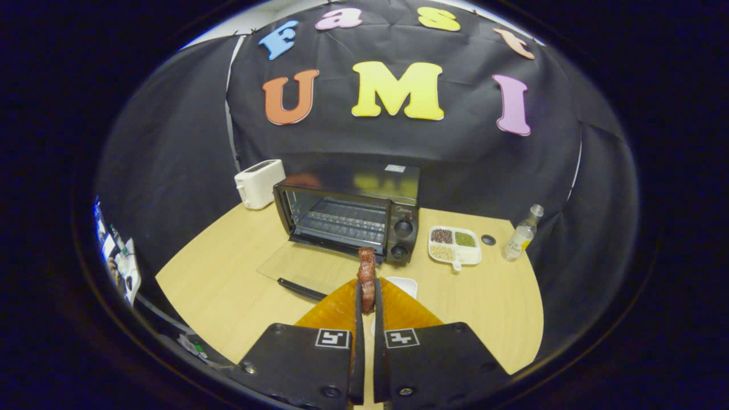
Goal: Open the toaster oven, put the food inside, and close the toaster oven door.
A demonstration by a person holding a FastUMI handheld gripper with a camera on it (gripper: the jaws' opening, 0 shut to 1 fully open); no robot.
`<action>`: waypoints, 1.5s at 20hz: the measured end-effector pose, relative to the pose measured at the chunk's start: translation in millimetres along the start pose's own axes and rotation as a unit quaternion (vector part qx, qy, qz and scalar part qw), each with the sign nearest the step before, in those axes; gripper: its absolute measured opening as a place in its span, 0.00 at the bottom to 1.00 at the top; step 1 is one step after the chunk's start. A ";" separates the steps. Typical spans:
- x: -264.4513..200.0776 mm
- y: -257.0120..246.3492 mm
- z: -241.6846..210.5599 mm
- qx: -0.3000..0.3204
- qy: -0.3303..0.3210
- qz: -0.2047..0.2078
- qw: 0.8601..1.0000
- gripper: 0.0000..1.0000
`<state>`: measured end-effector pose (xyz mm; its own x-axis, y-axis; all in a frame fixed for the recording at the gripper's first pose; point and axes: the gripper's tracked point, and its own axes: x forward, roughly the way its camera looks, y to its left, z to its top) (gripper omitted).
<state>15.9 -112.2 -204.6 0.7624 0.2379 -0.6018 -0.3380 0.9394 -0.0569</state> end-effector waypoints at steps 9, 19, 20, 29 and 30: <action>93.0 56.0 -6.4 0.069 -0.064 -0.006 0.996 0.10; 188.9 80.1 13.8 0.257 -0.117 0.048 0.958 0.09; 197.2 83.7 18.3 0.269 -0.122 0.052 0.954 0.09; 263.3 76.3 47.6 0.326 -0.135 0.060 0.934 0.09; 269.7 77.2 46.5 0.330 -0.129 0.059 0.933 0.09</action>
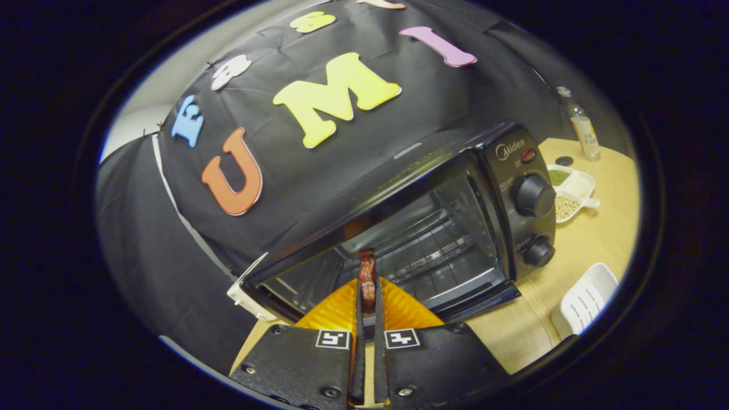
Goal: Open the toaster oven, put the food inside, and close the toaster oven door.
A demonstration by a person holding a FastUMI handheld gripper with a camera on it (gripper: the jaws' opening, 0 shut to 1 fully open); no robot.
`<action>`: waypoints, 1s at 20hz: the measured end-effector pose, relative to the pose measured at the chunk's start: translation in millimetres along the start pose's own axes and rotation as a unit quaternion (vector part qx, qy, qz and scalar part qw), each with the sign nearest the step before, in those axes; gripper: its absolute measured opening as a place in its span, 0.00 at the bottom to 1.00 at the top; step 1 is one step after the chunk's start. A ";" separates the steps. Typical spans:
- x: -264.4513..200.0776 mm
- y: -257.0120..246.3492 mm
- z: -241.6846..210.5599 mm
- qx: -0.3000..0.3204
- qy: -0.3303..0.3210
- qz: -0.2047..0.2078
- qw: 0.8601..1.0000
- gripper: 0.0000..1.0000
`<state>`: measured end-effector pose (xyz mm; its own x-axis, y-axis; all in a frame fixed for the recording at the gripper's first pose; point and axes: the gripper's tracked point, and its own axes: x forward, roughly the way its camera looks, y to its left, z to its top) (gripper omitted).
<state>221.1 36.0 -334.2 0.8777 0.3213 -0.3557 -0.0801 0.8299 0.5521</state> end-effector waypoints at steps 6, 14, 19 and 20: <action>27.9 -12.9 -4.5 0.071 -0.009 0.018 0.997 0.09; 44.1 -37.6 5.6 0.135 -0.061 0.024 0.989 0.16; 34.7 -51.7 15.0 0.111 -0.094 -0.025 0.989 0.24; 30.5 -54.0 17.6 0.101 -0.098 -0.034 0.989 0.32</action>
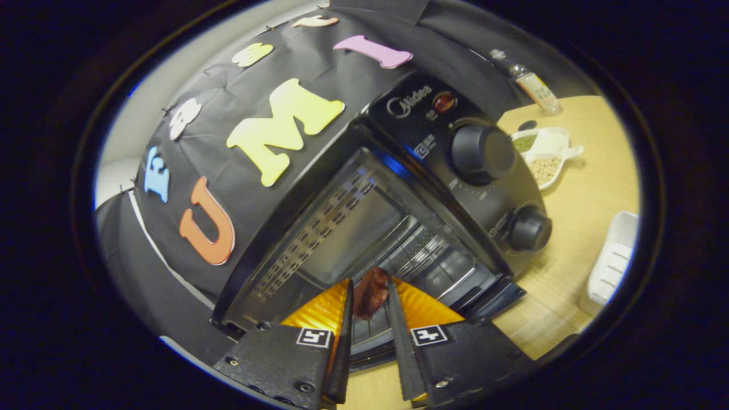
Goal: Open the toaster oven, put the food inside, and close the toaster oven door.
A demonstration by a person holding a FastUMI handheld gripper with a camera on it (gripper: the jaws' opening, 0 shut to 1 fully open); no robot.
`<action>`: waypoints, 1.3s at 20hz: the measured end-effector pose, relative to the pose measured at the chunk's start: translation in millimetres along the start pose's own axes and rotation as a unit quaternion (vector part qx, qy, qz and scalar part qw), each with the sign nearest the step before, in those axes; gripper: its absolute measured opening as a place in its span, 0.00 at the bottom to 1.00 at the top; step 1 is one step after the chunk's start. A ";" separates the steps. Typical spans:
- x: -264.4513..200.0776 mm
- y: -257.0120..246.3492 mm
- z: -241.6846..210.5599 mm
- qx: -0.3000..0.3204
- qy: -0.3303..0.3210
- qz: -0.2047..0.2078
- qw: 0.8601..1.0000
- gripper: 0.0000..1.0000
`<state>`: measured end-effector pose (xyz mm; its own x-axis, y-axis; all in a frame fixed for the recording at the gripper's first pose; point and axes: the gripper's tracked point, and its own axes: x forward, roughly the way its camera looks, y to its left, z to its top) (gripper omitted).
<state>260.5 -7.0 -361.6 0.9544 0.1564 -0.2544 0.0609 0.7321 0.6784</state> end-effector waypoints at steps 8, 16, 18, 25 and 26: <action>-31.4 7.3 9.6 -0.129 -0.012 -0.034 0.991 0.80; -129.3 17.1 -14.8 -0.247 -0.007 -0.041 0.968 0.99; -152.1 14.0 -27.5 -0.248 0.011 -0.048 0.967 0.99; -203.7 -24.2 -86.8 -0.298 0.082 -0.088 0.947 0.99; -208.7 -26.9 -95.8 -0.305 0.093 -0.089 0.944 0.99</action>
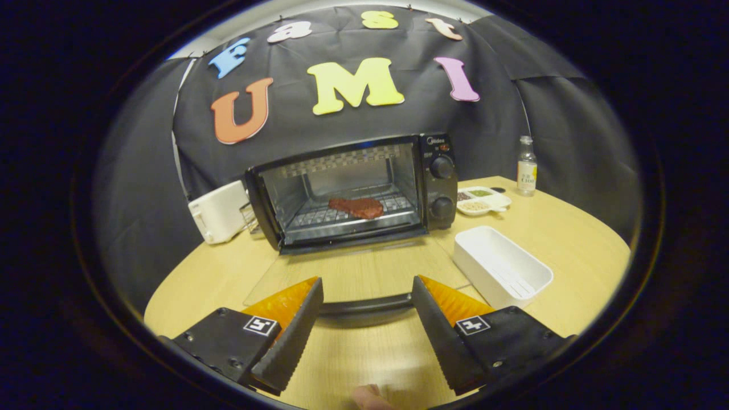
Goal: Open the toaster oven, put the food inside, and close the toaster oven door.
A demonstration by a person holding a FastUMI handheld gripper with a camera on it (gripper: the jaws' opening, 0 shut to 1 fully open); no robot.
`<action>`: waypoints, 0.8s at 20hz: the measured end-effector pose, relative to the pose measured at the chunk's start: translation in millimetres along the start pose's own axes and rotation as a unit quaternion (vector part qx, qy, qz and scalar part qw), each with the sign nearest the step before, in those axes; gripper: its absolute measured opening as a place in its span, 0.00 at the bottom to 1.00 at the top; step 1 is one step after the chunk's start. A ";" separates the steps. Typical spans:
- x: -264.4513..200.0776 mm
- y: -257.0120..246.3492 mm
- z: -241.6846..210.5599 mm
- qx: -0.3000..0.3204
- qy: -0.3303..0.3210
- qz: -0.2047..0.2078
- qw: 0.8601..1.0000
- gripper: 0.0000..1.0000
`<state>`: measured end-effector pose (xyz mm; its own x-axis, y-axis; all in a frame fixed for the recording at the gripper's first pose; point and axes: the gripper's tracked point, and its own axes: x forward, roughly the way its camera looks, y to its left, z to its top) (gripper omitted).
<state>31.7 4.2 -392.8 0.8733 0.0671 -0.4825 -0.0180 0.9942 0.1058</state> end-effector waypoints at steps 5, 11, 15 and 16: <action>-2.3 4.7 -34.8 -0.039 0.044 0.003 0.998 0.99; 9.1 -0.1 -43.8 -0.038 0.075 -0.011 0.996 0.99; 15.7 0.8 -42.2 -0.016 0.075 -0.003 0.997 0.99; 15.3 0.5 -40.2 -0.015 0.072 -0.003 0.997 0.99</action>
<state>25.4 9.1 -435.1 0.7940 0.0698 -0.6039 -0.0291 0.9966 0.0770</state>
